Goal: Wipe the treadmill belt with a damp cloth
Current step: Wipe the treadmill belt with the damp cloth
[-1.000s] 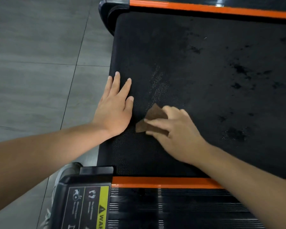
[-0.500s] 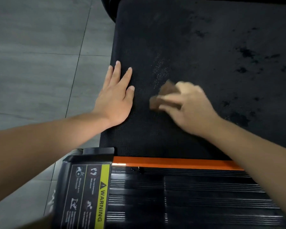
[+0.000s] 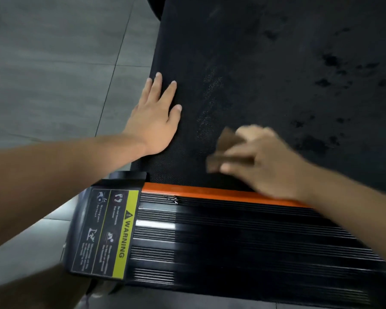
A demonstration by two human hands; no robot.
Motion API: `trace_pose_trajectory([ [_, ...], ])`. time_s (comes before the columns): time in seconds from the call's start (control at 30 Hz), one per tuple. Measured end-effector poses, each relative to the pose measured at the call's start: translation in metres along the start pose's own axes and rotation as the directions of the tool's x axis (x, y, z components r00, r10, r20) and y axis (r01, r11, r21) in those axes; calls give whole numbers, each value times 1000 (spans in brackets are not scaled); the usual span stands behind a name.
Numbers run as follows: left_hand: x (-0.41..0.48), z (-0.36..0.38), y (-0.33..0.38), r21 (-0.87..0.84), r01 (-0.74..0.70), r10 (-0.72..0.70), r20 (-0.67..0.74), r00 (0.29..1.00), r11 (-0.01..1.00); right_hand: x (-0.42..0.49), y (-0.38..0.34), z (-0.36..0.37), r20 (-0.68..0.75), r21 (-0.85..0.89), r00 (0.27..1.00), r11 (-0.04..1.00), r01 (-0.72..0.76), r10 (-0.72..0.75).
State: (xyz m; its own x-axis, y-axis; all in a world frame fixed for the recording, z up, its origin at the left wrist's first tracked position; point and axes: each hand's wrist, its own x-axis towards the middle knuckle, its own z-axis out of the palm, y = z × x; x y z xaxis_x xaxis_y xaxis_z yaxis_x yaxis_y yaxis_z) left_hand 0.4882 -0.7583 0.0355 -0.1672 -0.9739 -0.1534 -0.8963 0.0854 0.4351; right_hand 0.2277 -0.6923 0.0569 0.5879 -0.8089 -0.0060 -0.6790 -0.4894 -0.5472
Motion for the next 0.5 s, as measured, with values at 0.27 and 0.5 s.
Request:
trace_pose_trajectory([
  [0.27,5,0,21,26,134,-134,-21,991,991,42,48,-24,-265,-171,954,968,-186,137],
  [0.5,21,16,59,98,35,-28,-66,997,995,-3,23,-9,-71,-144,997,989,25,-35],
])
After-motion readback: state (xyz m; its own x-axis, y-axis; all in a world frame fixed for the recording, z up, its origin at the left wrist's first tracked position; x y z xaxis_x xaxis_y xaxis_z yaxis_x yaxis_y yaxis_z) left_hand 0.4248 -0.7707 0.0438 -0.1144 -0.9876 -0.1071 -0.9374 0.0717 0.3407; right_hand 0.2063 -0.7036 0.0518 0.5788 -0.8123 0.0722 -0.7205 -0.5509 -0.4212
